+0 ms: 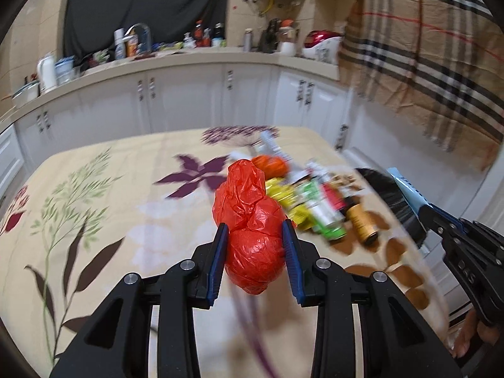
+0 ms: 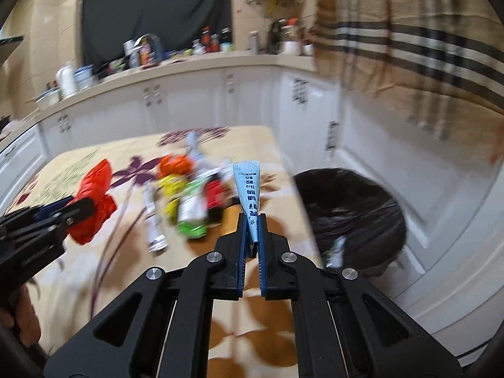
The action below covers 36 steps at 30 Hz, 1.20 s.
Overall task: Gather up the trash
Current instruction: 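Carry the red bag and blue tube to the bin and release both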
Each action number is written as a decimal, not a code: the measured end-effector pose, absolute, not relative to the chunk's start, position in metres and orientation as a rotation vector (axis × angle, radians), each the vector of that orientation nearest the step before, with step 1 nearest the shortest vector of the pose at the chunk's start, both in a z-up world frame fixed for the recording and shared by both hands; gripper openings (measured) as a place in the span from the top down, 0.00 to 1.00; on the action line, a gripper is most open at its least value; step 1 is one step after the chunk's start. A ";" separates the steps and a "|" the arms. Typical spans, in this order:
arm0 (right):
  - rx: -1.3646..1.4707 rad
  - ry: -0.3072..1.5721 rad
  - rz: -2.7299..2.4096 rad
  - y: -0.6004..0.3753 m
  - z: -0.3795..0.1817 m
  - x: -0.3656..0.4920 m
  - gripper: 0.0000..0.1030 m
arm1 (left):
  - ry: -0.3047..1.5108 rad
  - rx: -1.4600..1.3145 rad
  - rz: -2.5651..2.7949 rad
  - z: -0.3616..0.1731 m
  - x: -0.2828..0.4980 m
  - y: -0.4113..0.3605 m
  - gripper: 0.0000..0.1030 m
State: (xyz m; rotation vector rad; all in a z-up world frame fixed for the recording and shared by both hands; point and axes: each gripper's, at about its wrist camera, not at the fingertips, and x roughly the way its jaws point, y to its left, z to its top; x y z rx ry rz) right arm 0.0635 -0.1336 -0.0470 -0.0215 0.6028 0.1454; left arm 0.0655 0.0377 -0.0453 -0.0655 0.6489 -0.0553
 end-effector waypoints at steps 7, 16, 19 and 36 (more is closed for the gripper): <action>-0.018 0.539 -0.001 -0.175 -0.043 0.086 0.94 | 0.586 -0.027 -0.139 -0.032 0.092 -0.015 0.66; -0.016 0.508 -0.101 -0.216 -0.050 0.116 0.94 | 0.570 0.025 -0.208 -0.033 0.134 -0.082 0.66; -0.006 0.506 -0.118 -0.228 -0.054 0.127 0.94 | 0.579 0.041 -0.220 -0.038 0.148 -0.100 0.66; 0.089 0.556 -0.166 -0.279 -0.095 0.188 0.71 | 0.700 0.122 -0.240 -0.069 0.221 -0.166 0.61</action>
